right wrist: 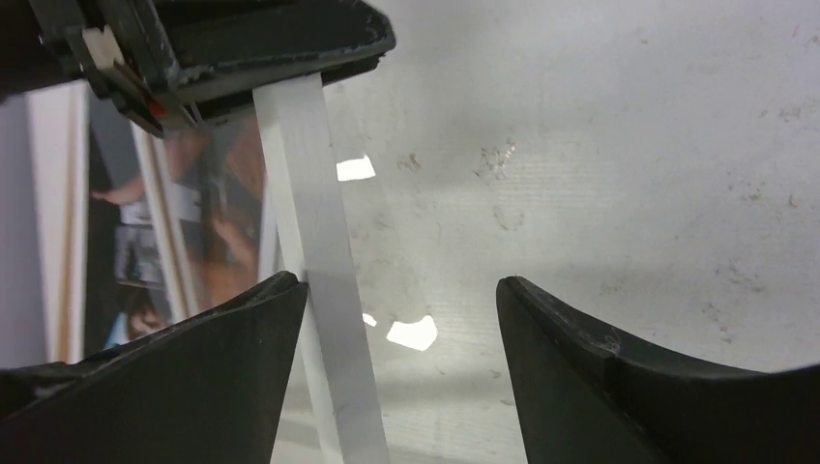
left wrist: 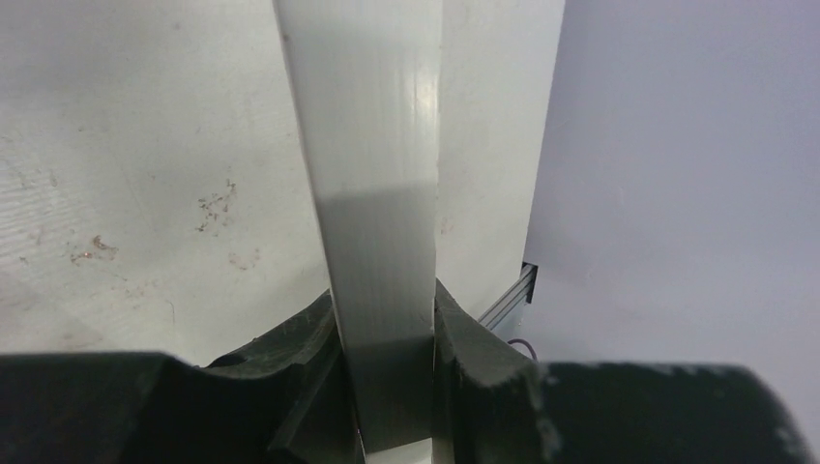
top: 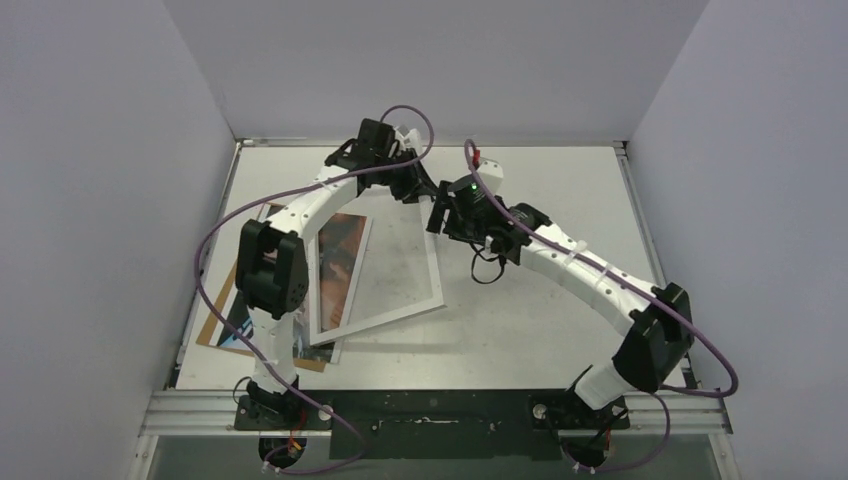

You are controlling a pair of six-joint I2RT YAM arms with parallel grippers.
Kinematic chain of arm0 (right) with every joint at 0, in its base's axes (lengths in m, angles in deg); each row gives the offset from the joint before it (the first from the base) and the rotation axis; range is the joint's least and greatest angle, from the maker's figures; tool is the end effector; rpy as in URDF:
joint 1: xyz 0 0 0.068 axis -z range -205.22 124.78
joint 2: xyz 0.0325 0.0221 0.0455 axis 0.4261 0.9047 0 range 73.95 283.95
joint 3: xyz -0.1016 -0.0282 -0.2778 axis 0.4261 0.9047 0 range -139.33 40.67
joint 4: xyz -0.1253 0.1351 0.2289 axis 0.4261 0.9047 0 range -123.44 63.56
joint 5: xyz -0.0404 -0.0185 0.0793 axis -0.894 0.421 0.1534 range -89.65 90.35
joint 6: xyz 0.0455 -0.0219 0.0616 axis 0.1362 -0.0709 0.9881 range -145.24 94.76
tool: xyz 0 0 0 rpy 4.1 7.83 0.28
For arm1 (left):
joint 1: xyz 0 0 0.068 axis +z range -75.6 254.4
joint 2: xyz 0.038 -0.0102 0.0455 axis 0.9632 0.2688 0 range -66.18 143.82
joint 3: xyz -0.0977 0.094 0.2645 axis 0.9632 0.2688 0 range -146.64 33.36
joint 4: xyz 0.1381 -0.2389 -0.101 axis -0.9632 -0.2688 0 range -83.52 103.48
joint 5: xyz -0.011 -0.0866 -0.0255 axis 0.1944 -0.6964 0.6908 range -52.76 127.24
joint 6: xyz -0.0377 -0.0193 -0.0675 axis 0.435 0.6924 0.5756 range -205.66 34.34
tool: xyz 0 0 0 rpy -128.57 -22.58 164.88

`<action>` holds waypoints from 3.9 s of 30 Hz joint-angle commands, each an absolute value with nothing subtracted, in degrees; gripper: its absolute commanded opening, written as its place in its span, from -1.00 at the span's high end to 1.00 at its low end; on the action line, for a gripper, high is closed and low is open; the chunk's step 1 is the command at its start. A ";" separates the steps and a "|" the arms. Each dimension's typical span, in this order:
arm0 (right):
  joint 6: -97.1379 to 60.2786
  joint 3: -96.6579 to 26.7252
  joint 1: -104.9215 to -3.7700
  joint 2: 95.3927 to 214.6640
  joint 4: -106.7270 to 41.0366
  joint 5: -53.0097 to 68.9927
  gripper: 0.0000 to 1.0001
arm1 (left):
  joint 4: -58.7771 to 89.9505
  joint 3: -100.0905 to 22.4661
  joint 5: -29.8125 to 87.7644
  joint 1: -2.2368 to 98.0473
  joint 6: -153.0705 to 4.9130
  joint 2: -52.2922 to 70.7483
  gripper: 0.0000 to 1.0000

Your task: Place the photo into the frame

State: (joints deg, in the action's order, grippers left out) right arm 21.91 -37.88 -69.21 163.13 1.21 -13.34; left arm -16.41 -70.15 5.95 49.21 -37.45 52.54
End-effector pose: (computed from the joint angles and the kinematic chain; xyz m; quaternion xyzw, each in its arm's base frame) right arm 0.2994 0.2663 0.3101 0.0707 0.9166 0.1926 0.3431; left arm 0.4715 -0.2613 0.2577 -0.0766 0.8927 -0.4195 0.1458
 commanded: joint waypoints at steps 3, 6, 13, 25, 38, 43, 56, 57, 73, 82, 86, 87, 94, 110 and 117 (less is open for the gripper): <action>29.14 -37.80 -64.19 152.34 -6.17 -8.44 -0.53 | -14.11 -69.85 10.28 51.76 -36.70 41.38 1.00; 31.53 -36.48 -62.04 149.19 -9.12 -7.44 -0.55 | -13.61 -68.64 10.73 52.93 -36.18 38.18 1.00; 30.16 -34.63 -59.91 149.54 -19.14 5.44 -0.59 | -13.49 -68.86 9.59 55.03 -36.65 31.31 1.00; 13.85 -53.05 -64.76 164.21 -7.40 29.44 -0.74 | -13.94 -65.58 5.23 56.41 -36.55 23.23 1.00; 27.55 -49.57 -67.76 165.27 -23.40 33.94 0.12 | -12.92 -64.33 4.51 57.89 -34.67 19.98 1.00; 29.88 -48.31 -67.77 163.08 -28.11 31.74 0.37 | -11.92 -63.44 3.64 59.03 -32.93 18.41 1.00; 33.64 -52.74 -66.67 160.46 -29.61 28.55 1.00 | -2.56 -65.08 0.77 60.04 -27.31 19.57 -0.27; 33.62 -52.82 -66.25 160.18 -28.66 28.03 1.00 | -1.85 -65.20 0.61 60.13 -26.82 19.79 -0.32; 23.99 -61.18 -58.78 158.09 -8.98 18.42 1.00 | -6.98 -65.89 2.17 61.77 -30.33 21.39 -0.71; 8.76 -71.02 -41.83 160.01 15.30 14.36 1.00 | -16.00 -62.58 7.64 63.34 -39.97 19.22 -0.72; 2.37 -74.00 -35.87 161.03 23.81 15.02 1.00 | -19.84 -59.44 8.97 64.22 -42.89 19.00 -0.72; 1.24 -74.63 -34.87 161.01 25.43 14.52 1.00 | -20.24 -58.66 9.13 64.35 -43.32 18.87 -0.72; -7.20 -80.91 -32.29 162.81 35.96 4.06 1.00 | -21.57 -54.14 10.43 64.82 -44.81 18.98 -0.72; -12.14 -69.49 -47.12 169.57 29.63 -21.60 1.00 | -21.04 -58.63 9.68 64.90 -45.75 25.08 -0.71; -8.73 -63.88 -54.01 174.48 23.35 -25.13 1.00 | -21.18 -56.58 10.50 65.77 -46.40 24.68 -0.70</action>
